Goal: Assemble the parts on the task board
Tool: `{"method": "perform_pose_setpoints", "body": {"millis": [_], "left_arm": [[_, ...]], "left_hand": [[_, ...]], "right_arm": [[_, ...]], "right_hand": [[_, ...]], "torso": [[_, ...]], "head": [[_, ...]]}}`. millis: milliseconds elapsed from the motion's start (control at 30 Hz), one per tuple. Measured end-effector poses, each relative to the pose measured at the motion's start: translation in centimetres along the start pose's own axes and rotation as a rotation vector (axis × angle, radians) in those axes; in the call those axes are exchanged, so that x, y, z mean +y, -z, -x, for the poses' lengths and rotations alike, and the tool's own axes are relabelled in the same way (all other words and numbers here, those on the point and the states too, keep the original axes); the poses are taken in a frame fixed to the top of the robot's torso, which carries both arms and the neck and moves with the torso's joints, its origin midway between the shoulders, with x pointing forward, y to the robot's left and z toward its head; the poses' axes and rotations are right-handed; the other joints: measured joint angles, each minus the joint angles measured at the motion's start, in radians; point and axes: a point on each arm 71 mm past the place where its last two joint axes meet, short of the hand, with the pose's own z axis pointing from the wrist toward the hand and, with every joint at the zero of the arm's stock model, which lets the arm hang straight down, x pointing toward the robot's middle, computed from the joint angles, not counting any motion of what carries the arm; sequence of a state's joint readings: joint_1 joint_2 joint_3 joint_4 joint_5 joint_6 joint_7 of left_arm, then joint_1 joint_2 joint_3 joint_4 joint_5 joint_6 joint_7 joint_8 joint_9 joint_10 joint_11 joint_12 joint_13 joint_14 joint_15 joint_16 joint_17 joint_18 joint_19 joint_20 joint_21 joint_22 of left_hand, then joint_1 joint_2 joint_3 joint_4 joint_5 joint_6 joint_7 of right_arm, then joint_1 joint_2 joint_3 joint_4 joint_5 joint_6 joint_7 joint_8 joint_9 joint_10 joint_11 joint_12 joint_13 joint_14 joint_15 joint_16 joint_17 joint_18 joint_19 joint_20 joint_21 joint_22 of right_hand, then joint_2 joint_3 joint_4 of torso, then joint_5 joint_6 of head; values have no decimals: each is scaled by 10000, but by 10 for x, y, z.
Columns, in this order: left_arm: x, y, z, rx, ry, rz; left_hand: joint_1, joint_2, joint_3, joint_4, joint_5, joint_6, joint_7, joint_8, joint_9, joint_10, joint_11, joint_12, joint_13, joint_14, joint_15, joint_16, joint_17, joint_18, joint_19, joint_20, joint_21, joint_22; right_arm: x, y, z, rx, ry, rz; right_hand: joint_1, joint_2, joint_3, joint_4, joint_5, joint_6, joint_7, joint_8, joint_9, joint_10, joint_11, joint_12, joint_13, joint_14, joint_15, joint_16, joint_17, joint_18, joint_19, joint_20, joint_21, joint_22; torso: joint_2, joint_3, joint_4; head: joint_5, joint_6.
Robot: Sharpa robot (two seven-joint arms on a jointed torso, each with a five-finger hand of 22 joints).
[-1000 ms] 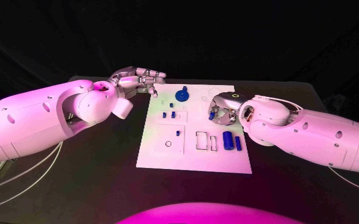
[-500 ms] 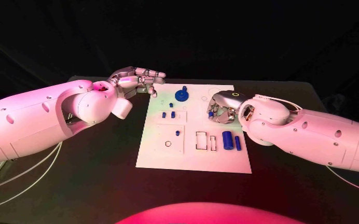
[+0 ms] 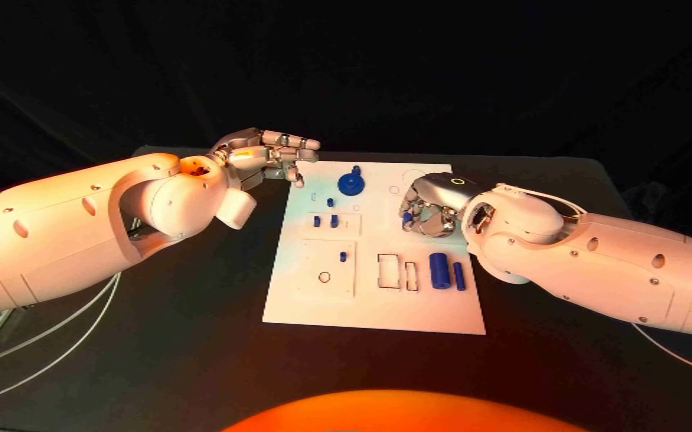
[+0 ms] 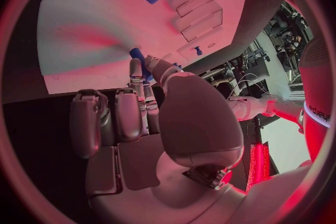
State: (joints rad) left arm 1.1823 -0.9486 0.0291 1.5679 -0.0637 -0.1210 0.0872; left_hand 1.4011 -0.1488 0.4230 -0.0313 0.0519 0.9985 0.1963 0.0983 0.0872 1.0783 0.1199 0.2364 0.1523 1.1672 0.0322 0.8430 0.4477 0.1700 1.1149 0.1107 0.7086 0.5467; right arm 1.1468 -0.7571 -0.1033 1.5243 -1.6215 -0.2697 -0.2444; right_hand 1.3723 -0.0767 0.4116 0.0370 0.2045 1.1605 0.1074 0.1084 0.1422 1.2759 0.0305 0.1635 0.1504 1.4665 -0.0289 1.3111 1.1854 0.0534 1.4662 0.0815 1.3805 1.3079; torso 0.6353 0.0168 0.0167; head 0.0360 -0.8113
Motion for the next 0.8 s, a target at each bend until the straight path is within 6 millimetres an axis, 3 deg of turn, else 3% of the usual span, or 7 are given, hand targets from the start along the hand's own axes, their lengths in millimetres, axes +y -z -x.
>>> {"method": "perform_pose_setpoints", "body": {"millis": [200, 500, 800], "left_arm": [[0, 0, 1, -12, -2, 16], [0, 0, 1, -13, -6, 34], [1, 0, 2, -17, -8, 57]], "left_hand": [[0, 0, -28, -29, 0, 0, -1, 0, 0, 0, 1, 0, 0, 0, 0, 0, -13, -2, 0, 0, 0, 1], [0, 0, -28, -28, 0, 1, -1, 0, 1, 0, 1, 0, 0, -1, 0, 0, -12, -1, 0, 0, 0, 1], [0, 0, -28, -28, 0, 1, -1, 0, 2, 1, 0, 0, 0, 0, 1, 0, -12, -2, 0, 0, 0, 2]], "right_arm": [[10, 10, 10, -294, -161, 315], [41, 23, 27, -774, -628, 1140], [80, 18, 19, -731, -1303, 2006]], "right_hand": [[46, -1, 1, -2, -22, -5, -5, -1, -6, 19, -17, 5, 4, 0, 0, 0, -1, 0, 0, 0, 0, -1], [48, -3, -27, -29, -23, -10, -10, 0, -6, -19, 21, 5, 4, 0, 1, 0, -2, 0, 0, 1, -1, -2], [61, -17, -29, -28, -53, -5, -5, -1, -7, -19, 21, -34, 12, 0, 1, 0, -3, -1, 0, 1, -1, -3]], "torso": [[-5, -3, -2], [-10, -10, -8], [-10, -8, -5]], "head": [[35, 6], [88, 21], [303, 2]]}}
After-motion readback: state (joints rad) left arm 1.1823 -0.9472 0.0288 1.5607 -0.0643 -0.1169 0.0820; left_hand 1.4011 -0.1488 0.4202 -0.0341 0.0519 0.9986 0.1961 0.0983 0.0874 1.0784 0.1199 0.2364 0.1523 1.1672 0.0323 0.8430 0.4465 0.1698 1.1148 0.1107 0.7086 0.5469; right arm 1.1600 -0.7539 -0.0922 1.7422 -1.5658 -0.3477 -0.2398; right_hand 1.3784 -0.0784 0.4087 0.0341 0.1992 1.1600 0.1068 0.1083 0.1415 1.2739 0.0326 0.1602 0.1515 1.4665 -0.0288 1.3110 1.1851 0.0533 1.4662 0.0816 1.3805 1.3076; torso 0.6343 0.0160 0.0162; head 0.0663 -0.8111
